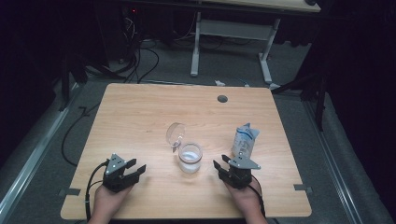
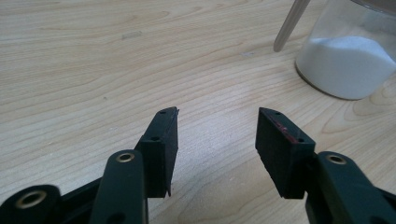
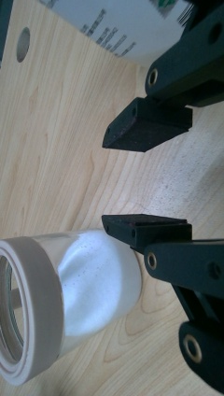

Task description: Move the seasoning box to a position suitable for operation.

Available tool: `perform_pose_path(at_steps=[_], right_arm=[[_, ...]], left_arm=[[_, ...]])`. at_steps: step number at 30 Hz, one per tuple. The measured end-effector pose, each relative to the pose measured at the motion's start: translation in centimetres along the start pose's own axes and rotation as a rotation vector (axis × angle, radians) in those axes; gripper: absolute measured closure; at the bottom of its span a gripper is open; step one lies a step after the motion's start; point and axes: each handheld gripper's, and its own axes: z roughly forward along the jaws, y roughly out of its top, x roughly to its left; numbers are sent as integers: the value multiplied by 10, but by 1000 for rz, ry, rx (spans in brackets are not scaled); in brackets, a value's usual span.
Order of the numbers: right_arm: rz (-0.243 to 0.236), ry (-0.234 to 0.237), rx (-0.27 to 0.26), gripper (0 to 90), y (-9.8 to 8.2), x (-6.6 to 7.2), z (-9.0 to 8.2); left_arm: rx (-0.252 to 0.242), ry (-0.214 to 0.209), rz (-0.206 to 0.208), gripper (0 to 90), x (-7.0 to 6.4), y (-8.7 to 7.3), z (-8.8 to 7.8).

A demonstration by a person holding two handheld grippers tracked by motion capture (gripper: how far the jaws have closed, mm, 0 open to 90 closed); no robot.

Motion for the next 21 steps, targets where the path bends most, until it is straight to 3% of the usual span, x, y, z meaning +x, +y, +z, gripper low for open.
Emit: perform_pose_path(at_steps=[3,7,15,21], right_arm=[[5,16,2,609,1,1,4],[-12,27,9,651,2,4,10],[-24,39,13,703,3,8,10],[-29,52,17,761,2,12,8]], left_arm=[[-6,-8,-19,544,-3,0,5],[-5,-3,-6,593,-8,0,14],[-16,-1,-48,724,-20,0,22],[-20,-7,-37,831,-30,3,30]])
